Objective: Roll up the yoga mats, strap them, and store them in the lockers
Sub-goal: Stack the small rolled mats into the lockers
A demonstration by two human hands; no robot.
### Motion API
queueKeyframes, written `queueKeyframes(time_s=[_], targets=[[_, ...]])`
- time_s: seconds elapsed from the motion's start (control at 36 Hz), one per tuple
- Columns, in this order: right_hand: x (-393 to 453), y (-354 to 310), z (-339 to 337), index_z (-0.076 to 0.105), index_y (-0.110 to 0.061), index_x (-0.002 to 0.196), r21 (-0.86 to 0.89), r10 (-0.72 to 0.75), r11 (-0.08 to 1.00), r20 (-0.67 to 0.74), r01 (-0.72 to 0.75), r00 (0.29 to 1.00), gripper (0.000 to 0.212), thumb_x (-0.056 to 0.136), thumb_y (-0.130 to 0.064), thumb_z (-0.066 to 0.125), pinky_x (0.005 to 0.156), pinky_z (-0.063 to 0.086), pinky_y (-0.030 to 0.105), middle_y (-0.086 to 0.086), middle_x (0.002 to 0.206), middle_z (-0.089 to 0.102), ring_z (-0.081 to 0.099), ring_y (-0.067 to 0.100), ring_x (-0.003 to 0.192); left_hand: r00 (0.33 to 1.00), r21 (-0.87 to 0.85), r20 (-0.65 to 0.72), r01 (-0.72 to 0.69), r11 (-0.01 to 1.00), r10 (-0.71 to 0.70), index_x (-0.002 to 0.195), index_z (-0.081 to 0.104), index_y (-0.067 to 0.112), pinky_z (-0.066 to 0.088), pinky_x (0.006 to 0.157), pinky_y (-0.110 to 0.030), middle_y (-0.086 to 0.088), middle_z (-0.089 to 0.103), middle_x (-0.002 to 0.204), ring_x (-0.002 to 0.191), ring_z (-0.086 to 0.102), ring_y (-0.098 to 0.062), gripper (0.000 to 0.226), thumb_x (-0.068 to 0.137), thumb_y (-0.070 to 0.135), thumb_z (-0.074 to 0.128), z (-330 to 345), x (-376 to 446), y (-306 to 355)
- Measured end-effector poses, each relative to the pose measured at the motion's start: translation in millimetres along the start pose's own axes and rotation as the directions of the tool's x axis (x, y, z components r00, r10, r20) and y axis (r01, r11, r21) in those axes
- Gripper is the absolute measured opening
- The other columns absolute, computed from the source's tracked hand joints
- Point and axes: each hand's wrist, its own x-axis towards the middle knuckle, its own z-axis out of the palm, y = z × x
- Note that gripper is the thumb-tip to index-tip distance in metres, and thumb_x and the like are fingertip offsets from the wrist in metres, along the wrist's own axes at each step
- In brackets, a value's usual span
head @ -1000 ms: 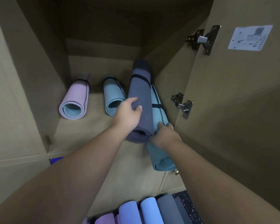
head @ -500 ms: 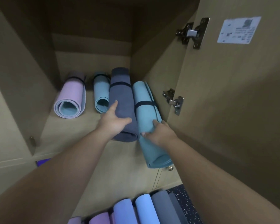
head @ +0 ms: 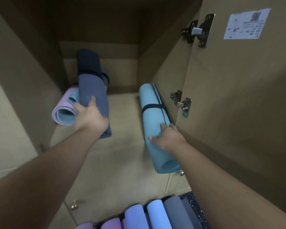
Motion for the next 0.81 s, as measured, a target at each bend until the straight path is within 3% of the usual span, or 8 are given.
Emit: queueKeyframes(time_s=[0.25,0.33,0.42,0.56,0.67,0.75,0.81], targets=[[-1,-6,-2,0.025,-0.018,0.149,-0.063,-0.035,0.997,-0.032,0.033,0.999,0.074,0.091,-0.054,0.054,0.097,0.044,0.038,0.009,0.153,0.022,0.048,0.034,0.124,0.98,0.411,0.134,-0.192,0.891,0.149,0.154,0.013,0.024,0.037,0.074,-0.036,-0.016,0.019,0.141,0.109,0.054,-0.041,0.078,0.089,0.021,0.056,12,11,31],[0,-9,-2,0.032,-0.018,0.143,-0.104,-0.063,0.993,-0.053,0.057,0.997,0.068,0.09,-0.053,0.055,0.094,0.045,0.04,0.008,0.148,0.029,0.051,0.036,0.118,0.964,0.433,0.204,-0.246,0.867,0.171,0.152,0.023,0.025,0.042,0.076,-0.038,-0.014,0.027,0.138,0.112,0.052,-0.038,0.068,0.091,0.024,0.053,15,19,41],[0,-14,-5,0.039,-0.018,0.137,-0.134,-0.085,0.988,-0.06,0.077,0.995,0.06,0.09,-0.051,0.056,0.089,0.045,0.039,0.007,0.144,0.034,0.052,0.036,0.116,0.957,0.418,0.22,-0.267,0.868,0.188,0.147,0.037,0.02,0.046,0.086,-0.039,-0.013,0.035,0.135,0.117,0.052,-0.034,0.06,0.089,0.022,0.056,18,26,52],[7,-24,-11,0.044,-0.016,0.13,-0.189,-0.103,0.978,-0.044,0.093,0.994,0.052,0.091,-0.048,0.056,0.086,0.045,0.039,0.008,0.135,0.041,0.054,0.035,0.114,0.974,0.223,0.162,-0.193,0.955,0.159,0.142,0.043,0.016,0.044,0.085,-0.037,-0.015,0.037,0.135,0.113,0.053,-0.035,0.056,0.087,0.018,0.055,16,38,52],[16,-34,-17,0.044,-0.017,0.132,-0.203,-0.106,0.975,-0.048,0.094,0.993,0.05,0.093,-0.045,0.055,0.085,0.043,0.036,0.009,0.135,0.045,0.052,0.033,0.118,0.988,-0.164,0.113,-0.083,0.983,0.102,0.142,0.044,0.015,0.041,0.096,-0.036,-0.015,0.032,0.142,0.114,0.053,-0.036,0.059,0.09,0.038,0.061,21,40,56],[26,-41,-22,0.044,-0.017,0.133,-0.187,-0.117,0.977,-0.051,0.105,0.992,0.046,0.093,-0.039,0.054,0.08,0.04,0.033,0.009,0.133,0.048,0.053,0.032,0.117,0.961,-0.305,0.15,-0.177,0.936,0.23,0.15,0.032,0.017,0.031,0.108,-0.035,-0.01,0.005,0.159,0.137,0.036,-0.031,0.073,0.091,0.056,0.053,32,30,51],[32,-44,-23,0.046,-0.017,0.132,-0.165,-0.122,0.98,-0.064,0.11,0.99,0.045,0.093,-0.038,0.055,0.08,0.041,0.033,0.009,0.132,0.051,0.054,0.031,0.116,0.922,-0.413,0.174,-0.249,0.876,0.345,0.152,0.023,0.027,0.024,0.112,-0.032,0.0,-0.008,0.161,0.146,0.019,-0.022,0.071,0.093,0.052,0.052,40,23,31]])
